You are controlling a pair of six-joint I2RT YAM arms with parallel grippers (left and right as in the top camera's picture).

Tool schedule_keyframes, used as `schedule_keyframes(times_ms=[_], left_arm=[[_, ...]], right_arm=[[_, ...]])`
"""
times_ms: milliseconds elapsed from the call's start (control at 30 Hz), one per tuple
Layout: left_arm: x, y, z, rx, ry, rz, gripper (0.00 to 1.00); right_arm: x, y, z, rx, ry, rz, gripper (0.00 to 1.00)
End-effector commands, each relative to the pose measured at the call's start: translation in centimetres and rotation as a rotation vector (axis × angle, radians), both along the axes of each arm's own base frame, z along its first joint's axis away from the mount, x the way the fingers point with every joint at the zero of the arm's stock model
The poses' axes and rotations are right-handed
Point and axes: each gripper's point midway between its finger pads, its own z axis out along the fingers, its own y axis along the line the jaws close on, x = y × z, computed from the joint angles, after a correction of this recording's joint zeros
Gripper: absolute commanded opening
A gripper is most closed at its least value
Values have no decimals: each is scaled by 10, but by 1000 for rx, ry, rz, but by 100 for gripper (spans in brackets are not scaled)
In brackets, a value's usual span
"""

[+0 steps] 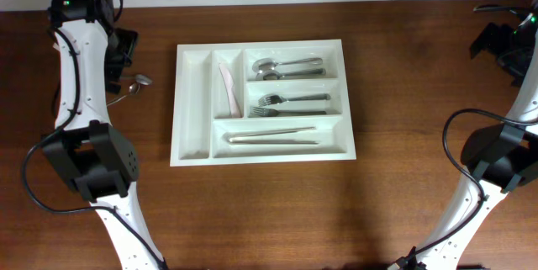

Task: Pack container
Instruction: 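Lower the left gripper over the silver spoon on the table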

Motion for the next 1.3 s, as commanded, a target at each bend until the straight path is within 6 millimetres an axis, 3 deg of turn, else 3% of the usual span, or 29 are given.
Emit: schedule_keyframes(times_ms=[0,100,300,500,800,1000,1267], left_arm=[[-1,1,-8,-11,7,66,100],[-1,1,-20,-30,18,163,100],[-5,-5,-67,-89,105,309,100],[-7,-2,-96,-102,146,411,100],[1,24,-111,-100,110,457,100],[-5,40,-117,-101,119,493,100],[-15,38,-143,-119,180,500,95]], right_arm=[[0,3,17,-18,-39,8,99],[0,3,17,-19,-39,8,99],[0,3,17,-19,-39,8,99],[0,3,17,-19,-39,8,99],[0,3,17,-19,-39,8,99],[0,3,17,-18,-39,8,99],[0,3,17,-19,-39,8,99]])
